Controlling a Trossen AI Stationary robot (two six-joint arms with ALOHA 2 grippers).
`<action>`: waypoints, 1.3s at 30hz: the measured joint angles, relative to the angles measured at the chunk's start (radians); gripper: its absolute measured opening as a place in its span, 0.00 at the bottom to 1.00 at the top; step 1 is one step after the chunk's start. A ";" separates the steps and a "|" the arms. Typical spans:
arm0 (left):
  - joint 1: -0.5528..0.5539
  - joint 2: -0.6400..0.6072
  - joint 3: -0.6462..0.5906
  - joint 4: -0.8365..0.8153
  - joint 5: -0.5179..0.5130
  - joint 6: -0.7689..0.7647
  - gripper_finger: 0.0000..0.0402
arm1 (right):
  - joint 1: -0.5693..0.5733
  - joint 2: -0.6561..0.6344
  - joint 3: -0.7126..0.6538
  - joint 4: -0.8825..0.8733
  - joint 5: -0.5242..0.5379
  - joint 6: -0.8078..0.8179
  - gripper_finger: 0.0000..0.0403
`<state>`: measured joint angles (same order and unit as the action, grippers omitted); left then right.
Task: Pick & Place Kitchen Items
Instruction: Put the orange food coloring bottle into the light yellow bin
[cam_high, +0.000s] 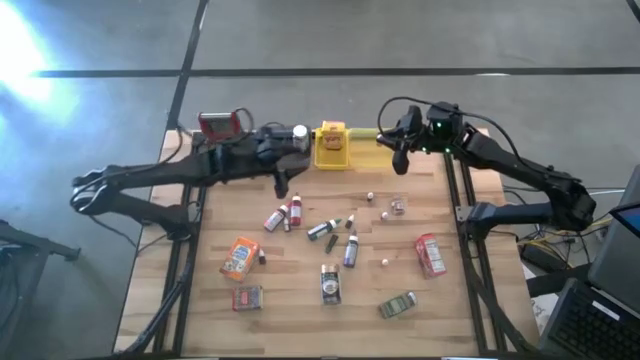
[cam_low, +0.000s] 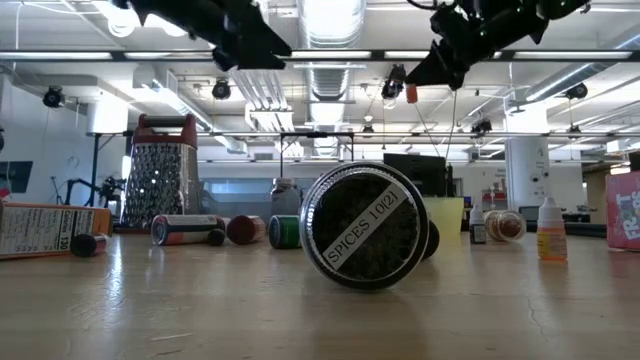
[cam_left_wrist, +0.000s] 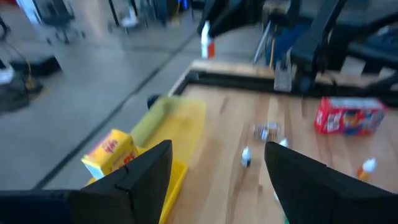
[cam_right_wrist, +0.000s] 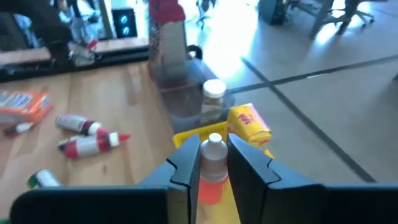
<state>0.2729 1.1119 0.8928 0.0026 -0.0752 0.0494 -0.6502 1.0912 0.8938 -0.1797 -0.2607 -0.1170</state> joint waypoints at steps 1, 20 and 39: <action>0.000 -0.025 -0.026 0.030 -0.001 0.000 0.65 | -0.008 0.003 -0.011 0.032 0.000 0.007 0.16; -0.001 -0.261 -0.277 0.274 -0.021 -0.002 0.65 | -0.075 0.359 -0.130 0.614 0.007 0.066 0.15; -0.001 -0.257 -0.277 0.266 -0.020 -0.024 0.66 | -0.084 0.640 -0.129 0.900 0.167 0.109 0.14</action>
<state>0.2722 0.8547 0.6163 0.2682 -0.0956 0.0250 -0.7341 1.7312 0.7643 0.7200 -0.0941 -0.0082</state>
